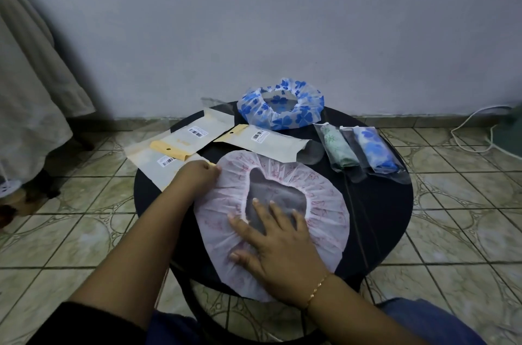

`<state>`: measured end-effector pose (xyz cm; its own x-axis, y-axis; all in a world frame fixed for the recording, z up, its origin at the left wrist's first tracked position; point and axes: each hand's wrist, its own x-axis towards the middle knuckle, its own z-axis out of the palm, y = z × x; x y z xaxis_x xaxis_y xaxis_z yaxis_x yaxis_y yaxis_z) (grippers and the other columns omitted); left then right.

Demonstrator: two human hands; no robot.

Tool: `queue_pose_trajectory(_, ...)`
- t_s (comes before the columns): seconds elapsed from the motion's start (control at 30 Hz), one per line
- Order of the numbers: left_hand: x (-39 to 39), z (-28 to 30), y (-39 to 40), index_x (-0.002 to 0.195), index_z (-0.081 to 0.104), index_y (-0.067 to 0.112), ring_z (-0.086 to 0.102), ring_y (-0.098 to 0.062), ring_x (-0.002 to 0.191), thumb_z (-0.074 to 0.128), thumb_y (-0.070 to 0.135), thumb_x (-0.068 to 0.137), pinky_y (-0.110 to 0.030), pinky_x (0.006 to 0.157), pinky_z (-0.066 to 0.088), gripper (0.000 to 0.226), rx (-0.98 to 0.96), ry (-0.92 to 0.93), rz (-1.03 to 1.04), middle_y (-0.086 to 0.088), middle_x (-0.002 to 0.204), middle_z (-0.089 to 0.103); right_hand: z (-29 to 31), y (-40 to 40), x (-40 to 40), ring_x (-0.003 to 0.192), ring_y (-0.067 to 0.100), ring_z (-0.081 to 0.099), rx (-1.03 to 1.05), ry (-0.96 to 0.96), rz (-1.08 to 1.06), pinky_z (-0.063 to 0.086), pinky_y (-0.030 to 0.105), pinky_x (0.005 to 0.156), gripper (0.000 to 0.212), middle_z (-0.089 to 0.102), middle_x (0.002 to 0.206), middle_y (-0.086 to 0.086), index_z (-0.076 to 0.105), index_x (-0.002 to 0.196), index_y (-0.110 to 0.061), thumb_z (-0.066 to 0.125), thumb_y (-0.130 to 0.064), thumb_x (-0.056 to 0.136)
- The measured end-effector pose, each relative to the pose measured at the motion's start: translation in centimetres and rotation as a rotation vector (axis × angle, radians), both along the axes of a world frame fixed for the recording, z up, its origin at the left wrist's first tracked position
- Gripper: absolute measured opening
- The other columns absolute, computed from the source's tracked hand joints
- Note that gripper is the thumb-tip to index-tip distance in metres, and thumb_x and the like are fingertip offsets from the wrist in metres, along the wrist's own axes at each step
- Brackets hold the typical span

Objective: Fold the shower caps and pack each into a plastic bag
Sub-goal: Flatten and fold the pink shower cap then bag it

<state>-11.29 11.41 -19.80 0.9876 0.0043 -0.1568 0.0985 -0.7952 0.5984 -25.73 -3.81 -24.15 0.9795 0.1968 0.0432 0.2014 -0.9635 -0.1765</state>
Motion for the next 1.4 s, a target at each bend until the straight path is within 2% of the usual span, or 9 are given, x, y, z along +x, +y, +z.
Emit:
queue_pose_trajectory(0.13, 1.0, -0.2, 0.2, 0.099, 0.053, 0.013, 0.047, -0.020, 0.088, 0.042, 0.034, 0.100, -0.029, 0.074, 0.033, 0.024, 0.033, -0.087, -0.011, -0.008, 0.104, 0.055, -0.2, -0.2, 0.1, 0.145, 0.034, 0.004, 0.002, 0.061, 0.115, -0.001, 0.060, 0.110, 0.074, 0.012, 0.159, 0.004, 0.013, 0.143, -0.051, -0.006, -0.077, 0.076)
queue_pose_trajectory(0.23, 1.1, -1.4, 1.1, 0.105, 0.053, 0.016, 0.048, -0.020, 0.084, 0.041, 0.035, 0.100, -0.030, 0.072, 0.034, 0.022, 0.102, -0.163, -0.033, -0.010, 0.105, 0.060, 0.4, -0.1, 0.0, 0.145, 0.029, -0.009, -0.021, 0.086, 0.115, -0.012, 0.054, 0.110, 0.073, -0.001, 0.160, 0.001, 0.005, 0.144, -0.052, -0.001, -0.075, 0.075)
queue_pose_trajectory(0.43, -0.3, -1.3, 1.1, 0.127, 0.048, 0.019, 0.057, -0.028, 0.101, 0.046, 0.031, 0.097, -0.037, 0.080, 0.043, 0.033, 0.169, -0.374, 0.019, -0.009, 0.112, 0.062, 2.1, -0.8, 0.0, 0.142, 0.021, 0.021, 0.211, -0.065, 0.046, 0.009, 0.037, 0.115, 0.088, 0.026, 0.155, 0.003, 0.031, 0.145, -0.030, -0.003, -0.076, 0.079)
queue_pose_trajectory(0.57, -3.7, 0.1, -1.1, 0.129, 0.052, 0.017, 0.052, -0.023, 0.115, 0.048, 0.026, 0.096, -0.038, 0.095, 0.041, 0.035, 0.186, -0.649, -0.088, -0.005, 0.127, 0.056, 2.2, -3.4, 1.8, 0.129, 0.024, 0.043, 0.374, -0.319, -0.168, 0.027, 0.034, 0.110, 0.062, 0.052, 0.137, 0.010, 0.053, 0.132, -0.011, 0.021, -0.047, 0.093)
queue_pose_trajectory(0.7, -5.9, -1.8, -3.9, 0.148, 0.029, 0.019, 0.012, -0.019, 0.146, 0.030, 0.038, 0.101, -0.035, 0.118, 0.009, 0.050, 0.311, -0.463, -0.389, -0.003, 0.157, 0.020, 1.5, -5.1, 3.5, 0.143, 0.020, 0.018, 0.259, -0.161, -0.251, 0.013, 0.033, 0.117, 0.049, 0.028, 0.153, 0.007, 0.030, 0.146, -0.010, 0.031, -0.029, 0.101)
queue_pose_trajectory(0.87, -6.1, -4.0, -4.0, 0.152, -0.006, 0.022, -0.016, -0.017, 0.145, 0.014, 0.053, 0.099, -0.036, 0.118, -0.007, 0.065, 0.474, -0.154, -0.479, 0.000, 0.159, -0.012, 0.3, -5.3, 3.7, 0.146, 0.016, -0.009, 0.100, 0.117, -0.261, -0.005, 0.038, 0.118, 0.072, -0.006, 0.159, 0.000, -0.005, 0.151, -0.018, 0.015, -0.060, 0.095)
queue_pose_trajectory(1.2, -6.1, -3.7, -3.8, 0.153, 0.000, 0.025, -0.002, -0.018, 0.147, 0.020, 0.069, 0.091, -0.038, 0.118, 0.001, 0.079, 0.518, -0.109, -0.496, 0.002, 0.161, -0.001, 0.6, -5.7, 3.3, 0.146, 0.017, -0.009, 0.050, 0.249, -0.256, -0.007, 0.042, 0.116, 0.086, -0.006, 0.159, 0.000, -0.003, 0.151, -0.022, 0.012, -0.075, 0.085)
queue_pose_trajectory(1.3, -5.4, -2.3, -3.8, 0.150, 0.020, 0.028, 0.022, -0.017, 0.142, 0.032, 0.066, 0.091, -0.039, 0.115, 0.012, 0.072, 0.476, -0.328, -0.406, 0.002, 0.155, 0.027, 1.7, -6.2, 3.7, 0.143, 0.018, 0.017, 0.138, 0.083, -0.317, 0.012, 0.044, 0.114, 0.077, 0.023, 0.155, 0.001, 0.020, 0.149, -0.022, 0.018, -0.070, 0.088)
queue_pose_trajectory(1.4, -4.1, -1.6, -4.4, 0.146, 0.033, 0.027, 0.023, -0.017, 0.141, 0.039, 0.051, 0.095, -0.035, 0.113, 0.016, 0.056, 0.406, -0.578, -0.353, 0.001, 0.152, 0.031, 2.9, -6.5, 4.9, 0.131, 0.020, 0.034, 0.067, -0.156, -0.327, 0.026, 0.039, 0.102, 0.055, 0.043, 0.141, -0.002, 0.041, 0.138, -0.025, 0.027, -0.057, 0.095)
